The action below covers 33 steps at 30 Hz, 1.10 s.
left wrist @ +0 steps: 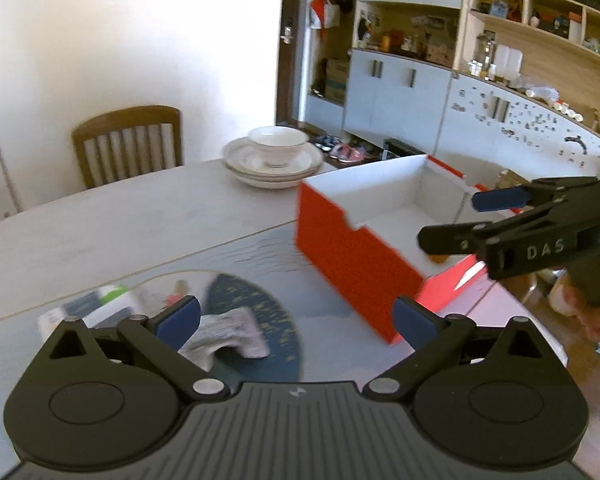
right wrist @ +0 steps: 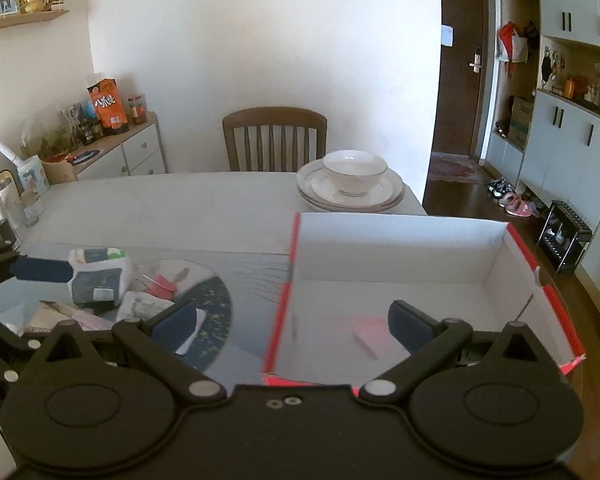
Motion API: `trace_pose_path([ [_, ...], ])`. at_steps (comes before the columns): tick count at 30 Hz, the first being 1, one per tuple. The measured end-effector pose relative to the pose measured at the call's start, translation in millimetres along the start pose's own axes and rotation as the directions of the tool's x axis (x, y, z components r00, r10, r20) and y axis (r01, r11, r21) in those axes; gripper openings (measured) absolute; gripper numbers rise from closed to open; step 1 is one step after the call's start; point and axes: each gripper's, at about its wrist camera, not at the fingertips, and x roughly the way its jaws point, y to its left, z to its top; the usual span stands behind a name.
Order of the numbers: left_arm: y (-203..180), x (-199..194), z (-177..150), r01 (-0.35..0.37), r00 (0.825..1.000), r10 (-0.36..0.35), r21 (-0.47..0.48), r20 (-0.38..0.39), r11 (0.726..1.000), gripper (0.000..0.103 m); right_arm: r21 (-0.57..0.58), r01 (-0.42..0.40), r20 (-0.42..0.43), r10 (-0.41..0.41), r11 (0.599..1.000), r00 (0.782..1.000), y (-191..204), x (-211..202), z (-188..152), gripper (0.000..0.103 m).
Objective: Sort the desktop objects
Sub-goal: 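Lift both tools out of the box and move back over the table, then grasp the white tissue with the left tool while the right tool grasps the clear pouch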
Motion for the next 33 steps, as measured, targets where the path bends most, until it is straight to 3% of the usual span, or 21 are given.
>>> trace_pose_path([
  [17, 98, -49, -63, -0.087, 0.996, 0.084, -0.082, -0.039, 0.993, 0.103, -0.048, 0.024, -0.031, -0.026, 0.999, 0.999, 94, 21, -15, 0.102],
  [33, 155, -63, -105, -0.195, 0.979, 0.189, -0.086, -0.077, 0.977, 0.103, -0.077, 0.025, -0.108, -0.034, 0.997, 0.994, 130, 65, -27, 0.101],
])
